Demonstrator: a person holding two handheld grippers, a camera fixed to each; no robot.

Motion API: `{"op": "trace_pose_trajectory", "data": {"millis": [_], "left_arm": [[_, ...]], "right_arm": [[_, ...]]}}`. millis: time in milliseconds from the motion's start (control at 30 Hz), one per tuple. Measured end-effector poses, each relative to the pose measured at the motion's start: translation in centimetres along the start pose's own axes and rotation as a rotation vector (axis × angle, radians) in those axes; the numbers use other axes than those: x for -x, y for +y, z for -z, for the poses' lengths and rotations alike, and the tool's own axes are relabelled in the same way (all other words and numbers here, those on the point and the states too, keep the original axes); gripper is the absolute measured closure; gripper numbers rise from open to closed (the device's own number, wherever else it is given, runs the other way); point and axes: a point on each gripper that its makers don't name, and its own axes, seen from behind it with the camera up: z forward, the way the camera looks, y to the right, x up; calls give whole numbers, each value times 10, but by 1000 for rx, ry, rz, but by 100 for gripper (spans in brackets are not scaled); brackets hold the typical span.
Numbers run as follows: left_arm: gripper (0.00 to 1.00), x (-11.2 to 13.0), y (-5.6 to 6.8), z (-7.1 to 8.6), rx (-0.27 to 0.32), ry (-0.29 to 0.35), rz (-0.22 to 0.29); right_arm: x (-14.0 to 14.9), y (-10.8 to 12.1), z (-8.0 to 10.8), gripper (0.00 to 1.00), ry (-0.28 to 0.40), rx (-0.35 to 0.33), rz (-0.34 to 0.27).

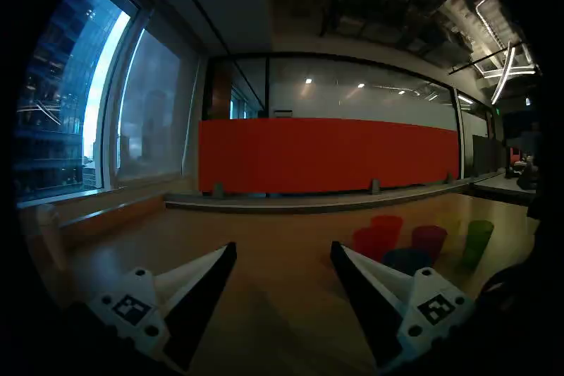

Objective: Pour water

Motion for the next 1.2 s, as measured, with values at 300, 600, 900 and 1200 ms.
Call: {"op": "trace_pose_trajectory", "data": {"millis": [300,600,900,1200], "left_arm": [[1,1,0,-2,-1,-2,-1],[1,1,0,-2,-1,-3,0],[1,0,-1,0,-1,-3,-2],[1,0,-2,-1,-1,-3,-1]], "right_arm": [[2,6,0,0,-1,8,1],[6,11,-2,0,9,7,0],[11,12,-3,0,56,-19,-9],[37,22,-9,0,75,-4,-44]]}}
